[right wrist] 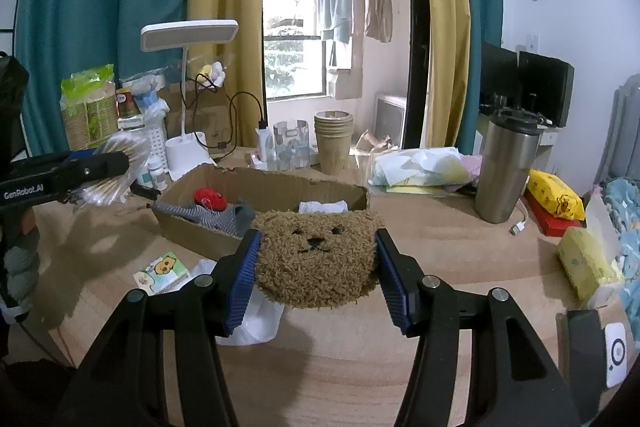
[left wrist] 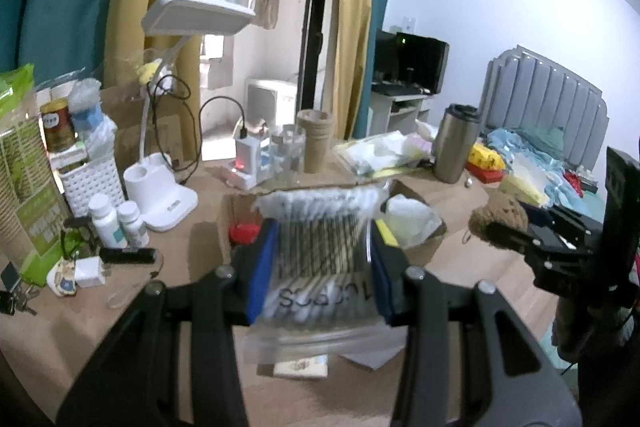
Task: Organize soft objects
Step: 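Lift the cotton swab bag with the left tool while the right tool carries the teddy bear toward the box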
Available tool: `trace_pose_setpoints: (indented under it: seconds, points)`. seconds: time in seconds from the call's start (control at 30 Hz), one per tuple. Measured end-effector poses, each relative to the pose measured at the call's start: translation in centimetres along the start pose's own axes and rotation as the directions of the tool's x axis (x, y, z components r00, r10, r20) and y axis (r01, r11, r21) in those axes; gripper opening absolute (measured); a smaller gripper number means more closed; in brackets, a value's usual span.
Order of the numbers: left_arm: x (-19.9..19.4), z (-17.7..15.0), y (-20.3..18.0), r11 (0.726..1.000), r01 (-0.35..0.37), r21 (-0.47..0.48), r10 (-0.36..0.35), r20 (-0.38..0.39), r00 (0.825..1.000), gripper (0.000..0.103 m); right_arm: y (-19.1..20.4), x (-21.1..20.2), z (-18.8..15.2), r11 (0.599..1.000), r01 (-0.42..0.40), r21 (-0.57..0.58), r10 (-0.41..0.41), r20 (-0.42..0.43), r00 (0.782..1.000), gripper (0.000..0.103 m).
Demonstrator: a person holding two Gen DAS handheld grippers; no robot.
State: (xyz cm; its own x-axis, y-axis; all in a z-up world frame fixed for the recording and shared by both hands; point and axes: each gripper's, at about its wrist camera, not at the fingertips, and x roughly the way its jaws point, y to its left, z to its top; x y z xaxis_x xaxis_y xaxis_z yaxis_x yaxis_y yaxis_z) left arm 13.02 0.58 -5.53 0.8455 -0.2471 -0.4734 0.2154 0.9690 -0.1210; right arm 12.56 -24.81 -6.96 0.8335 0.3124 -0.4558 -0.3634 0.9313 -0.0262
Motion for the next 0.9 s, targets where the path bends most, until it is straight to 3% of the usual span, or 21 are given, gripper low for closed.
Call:
trace_pose_setpoints:
  seconds: [0.9]
  points:
    - [6.4,4.0,0.1,0.997,-0.004,-0.071,0.008,0.063,0.998,0.044,-2.1,3.6,3.4,1.0,-0.02,-0.009,0.02,0.053,0.998,0.059]
